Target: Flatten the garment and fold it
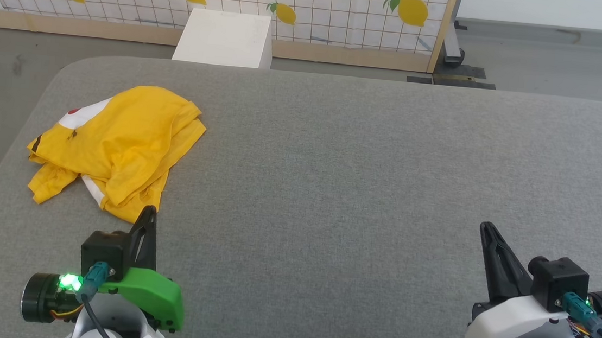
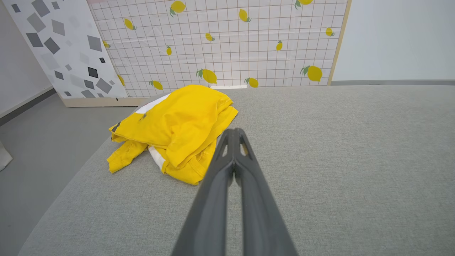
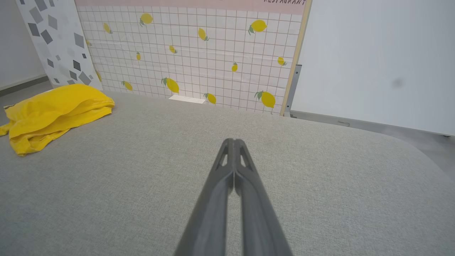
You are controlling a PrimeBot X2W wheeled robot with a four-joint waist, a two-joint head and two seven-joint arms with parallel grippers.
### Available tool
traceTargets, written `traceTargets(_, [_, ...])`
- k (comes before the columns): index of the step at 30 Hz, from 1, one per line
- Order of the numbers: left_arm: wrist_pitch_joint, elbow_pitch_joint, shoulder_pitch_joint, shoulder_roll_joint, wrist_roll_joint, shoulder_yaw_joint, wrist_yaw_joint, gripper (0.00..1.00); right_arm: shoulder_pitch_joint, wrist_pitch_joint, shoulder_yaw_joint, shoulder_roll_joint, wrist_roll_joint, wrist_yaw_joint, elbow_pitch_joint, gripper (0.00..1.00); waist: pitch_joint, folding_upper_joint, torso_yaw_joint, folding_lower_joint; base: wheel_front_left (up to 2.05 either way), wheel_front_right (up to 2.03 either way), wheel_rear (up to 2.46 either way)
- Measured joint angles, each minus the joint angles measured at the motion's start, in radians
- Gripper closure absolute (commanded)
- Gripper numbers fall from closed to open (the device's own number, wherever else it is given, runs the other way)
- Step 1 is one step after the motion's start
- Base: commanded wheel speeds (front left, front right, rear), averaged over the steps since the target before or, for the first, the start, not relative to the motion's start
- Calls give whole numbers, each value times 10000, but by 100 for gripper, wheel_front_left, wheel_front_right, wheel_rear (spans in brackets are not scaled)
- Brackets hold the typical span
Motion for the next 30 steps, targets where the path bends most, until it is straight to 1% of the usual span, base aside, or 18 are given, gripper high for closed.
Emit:
traceTargets(9, [0, 0, 0, 0, 0, 4, 0, 100, 0, 0, 0, 0, 0, 0, 0, 100, 0, 0, 0, 0, 0, 0, 0])
traceTargets(10, [0, 0, 0, 0, 0, 4, 0, 0, 0, 0, 0, 0, 0, 0, 0, 0, 0, 0, 0, 0, 0, 0, 0])
traceTargets(30, [-240, 222, -2, 0, -226, -96, 0, 0, 12, -226, -232, 0, 278, 0, 255, 0, -76, 0, 12, 0, 0, 0, 0])
